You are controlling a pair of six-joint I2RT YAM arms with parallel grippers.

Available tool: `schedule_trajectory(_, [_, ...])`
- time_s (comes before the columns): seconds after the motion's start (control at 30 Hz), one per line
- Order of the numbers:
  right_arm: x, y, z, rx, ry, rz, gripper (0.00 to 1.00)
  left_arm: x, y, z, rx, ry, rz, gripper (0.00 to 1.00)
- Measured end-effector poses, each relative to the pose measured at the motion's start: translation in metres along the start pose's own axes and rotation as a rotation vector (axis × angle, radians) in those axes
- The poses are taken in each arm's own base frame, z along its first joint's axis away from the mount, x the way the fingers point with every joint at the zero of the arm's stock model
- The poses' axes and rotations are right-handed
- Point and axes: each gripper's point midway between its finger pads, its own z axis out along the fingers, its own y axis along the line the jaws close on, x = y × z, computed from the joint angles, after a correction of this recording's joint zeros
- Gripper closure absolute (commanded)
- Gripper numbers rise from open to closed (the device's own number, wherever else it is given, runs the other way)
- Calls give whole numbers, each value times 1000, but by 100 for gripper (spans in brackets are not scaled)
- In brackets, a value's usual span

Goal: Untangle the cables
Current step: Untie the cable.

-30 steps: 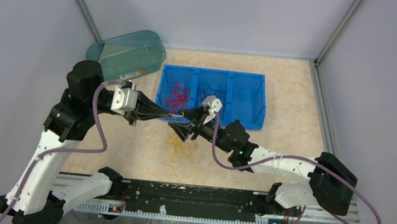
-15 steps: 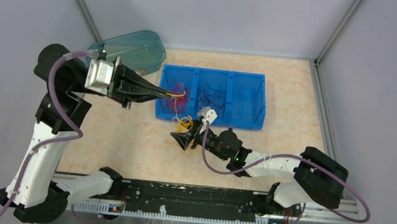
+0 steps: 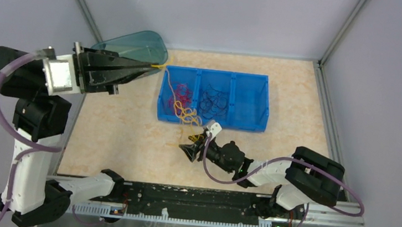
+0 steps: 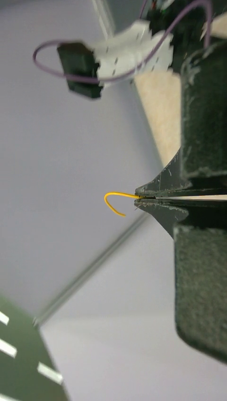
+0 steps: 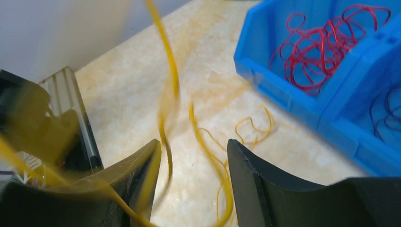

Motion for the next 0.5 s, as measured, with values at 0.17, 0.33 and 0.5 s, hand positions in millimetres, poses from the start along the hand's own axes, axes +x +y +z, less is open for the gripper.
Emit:
schedule_trajectory(0.17, [30, -12, -17, 43, 50, 26, 62, -32, 38, -6, -189, -29, 198, 100])
schedule_trajectory(0.33, [45, -22, -33, 87, 59, 54, 72, -48, 71, -18, -368, -20, 365, 100])
schedule_trajectory(0.5, [49, -29, -44, 111, 58, 67, 88, -44, 74, -24, -397, 10, 420, 100])
